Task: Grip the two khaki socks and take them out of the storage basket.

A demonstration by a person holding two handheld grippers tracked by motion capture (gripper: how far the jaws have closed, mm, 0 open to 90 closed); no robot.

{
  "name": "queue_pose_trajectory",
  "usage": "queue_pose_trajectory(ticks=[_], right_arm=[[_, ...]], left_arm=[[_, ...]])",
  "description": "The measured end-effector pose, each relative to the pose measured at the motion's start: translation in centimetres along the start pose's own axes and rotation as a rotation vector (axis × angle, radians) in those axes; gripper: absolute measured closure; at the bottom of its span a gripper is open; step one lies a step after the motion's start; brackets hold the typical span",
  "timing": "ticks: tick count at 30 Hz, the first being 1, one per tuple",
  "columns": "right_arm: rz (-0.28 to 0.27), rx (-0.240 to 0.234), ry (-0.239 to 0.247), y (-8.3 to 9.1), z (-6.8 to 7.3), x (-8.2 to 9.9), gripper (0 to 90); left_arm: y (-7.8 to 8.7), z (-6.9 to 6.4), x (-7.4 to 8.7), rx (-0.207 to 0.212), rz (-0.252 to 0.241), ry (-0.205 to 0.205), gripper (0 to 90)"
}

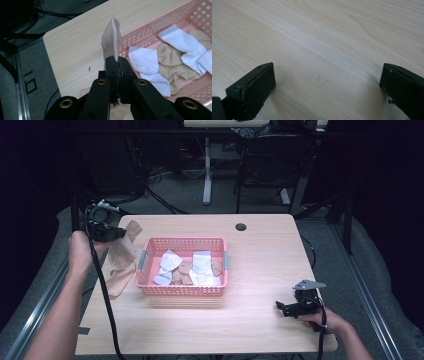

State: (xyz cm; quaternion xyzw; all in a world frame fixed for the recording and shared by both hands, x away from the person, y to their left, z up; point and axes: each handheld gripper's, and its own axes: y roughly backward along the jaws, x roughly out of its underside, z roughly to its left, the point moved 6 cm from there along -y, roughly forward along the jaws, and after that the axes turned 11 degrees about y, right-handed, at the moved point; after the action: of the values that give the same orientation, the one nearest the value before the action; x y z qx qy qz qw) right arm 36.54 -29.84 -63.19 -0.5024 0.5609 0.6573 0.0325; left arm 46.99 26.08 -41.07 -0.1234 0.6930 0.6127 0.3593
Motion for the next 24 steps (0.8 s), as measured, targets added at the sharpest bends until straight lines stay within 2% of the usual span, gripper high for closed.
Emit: queue_pose_trajectory(ticks=[5,14,16,19,24], right_arm=[[0.0,-0.001,0.0,0.0,0.0,0.0,0.0],[-0.002,-0.003,-0.001,0.0,0.0,0.0,0.0],[-0.002,-0.003,-0.002,0.0,0.0,0.0,0.0],[0.0,0.0,0.0,0.0,0.0,0.0,0.0],[0.0,0.0,0.0,0.0,0.0,0.0,0.0]], left_arm=[[0.2,1.4,0.8,-0.033,-0.002,0.03,87.7],[-0.9,4.1,3.2,-0.063,0.053,0.093,87.7],[-1.6,4.9,4.2,-0.067,0.074,0.12,87.7],[-2.2,5.3,4.9,-0.064,0.088,0.137,87.6],[-4.1,6.2,6.8,-0.071,0.138,0.178,87.5]])
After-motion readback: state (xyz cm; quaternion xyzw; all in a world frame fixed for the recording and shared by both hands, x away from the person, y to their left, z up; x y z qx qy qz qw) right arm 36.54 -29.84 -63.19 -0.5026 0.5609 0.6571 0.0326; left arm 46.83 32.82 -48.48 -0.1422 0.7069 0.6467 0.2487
